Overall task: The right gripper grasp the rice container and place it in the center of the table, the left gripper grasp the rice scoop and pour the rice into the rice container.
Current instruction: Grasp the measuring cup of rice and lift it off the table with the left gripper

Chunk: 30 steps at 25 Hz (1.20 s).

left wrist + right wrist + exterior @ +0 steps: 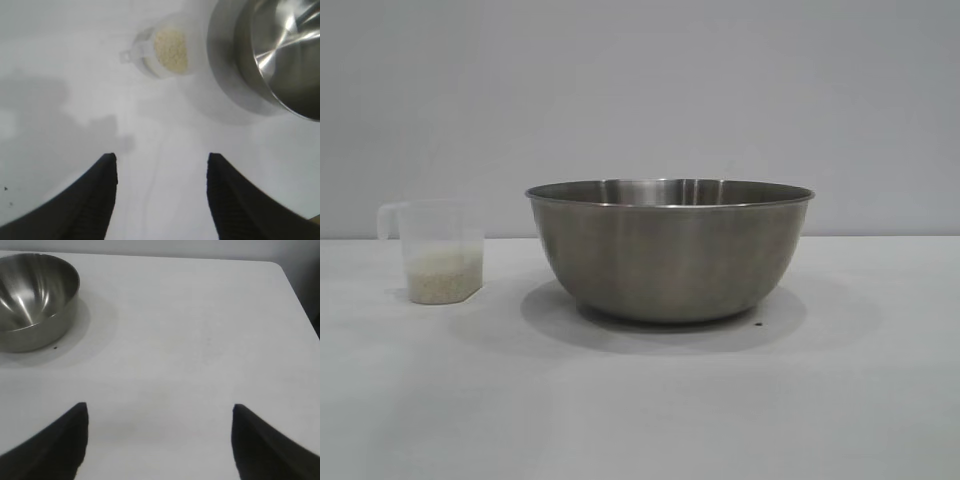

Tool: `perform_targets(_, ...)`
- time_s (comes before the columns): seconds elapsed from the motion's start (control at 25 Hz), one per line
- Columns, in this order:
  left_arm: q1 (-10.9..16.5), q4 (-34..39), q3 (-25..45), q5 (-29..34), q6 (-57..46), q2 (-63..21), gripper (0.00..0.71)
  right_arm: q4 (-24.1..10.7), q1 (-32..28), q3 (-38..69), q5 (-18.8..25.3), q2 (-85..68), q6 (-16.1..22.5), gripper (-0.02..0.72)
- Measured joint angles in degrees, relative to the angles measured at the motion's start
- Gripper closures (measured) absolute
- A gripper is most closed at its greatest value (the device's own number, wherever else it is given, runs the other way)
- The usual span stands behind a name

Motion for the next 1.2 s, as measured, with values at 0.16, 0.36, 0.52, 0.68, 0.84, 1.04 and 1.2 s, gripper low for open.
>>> perform_targets(0.16, 0.0, -7.6, 8.0, -8.5, 6.9, -2.9, 0.368, 0.0, 0.0, 0.0, 0.0, 0.0, 0.0, 0.199)
perform_targets(0.36, 0.0, -20.8, 15.6, -16.8, 19.2, -3.9, 0.368, 0.0, 0.0, 0.0, 0.0, 0.0, 0.0, 0.199)
perform_targets(0.52, 0.0, -37.1, 20.8, -23.0, 34.7, -3.9, 0.368, 0.0, 0.0, 0.0, 0.0, 0.0, 0.0, 0.199)
perform_targets(0.68, 0.0, -58.3, 26.2, -27.0, 57.8, -3.9, 0.368, 0.0, 0.0, 0.0, 0.0, 0.0, 0.0, 0.199)
perform_targets(0.84, 0.0, -72.2, 30.5, -27.7, 76.4, -3.9, 0.368, 0.0, 0.0, 0.0, 0.0, 0.0, 0.0, 0.199)
perform_targets(1.04, 0.0, -74.3, 31.2, -26.5, 81.8, -4.0, 0.368, 0.0, 0.0, 0.0, 0.0, 0.0, 0.0, 0.199)
perform_targets(1.2, 0.0, -74.7, 31.2, -26.2, 83.9, -4.0, 0.368, 0.0, 0.0, 0.0, 0.0, 0.0, 0.0, 0.199)
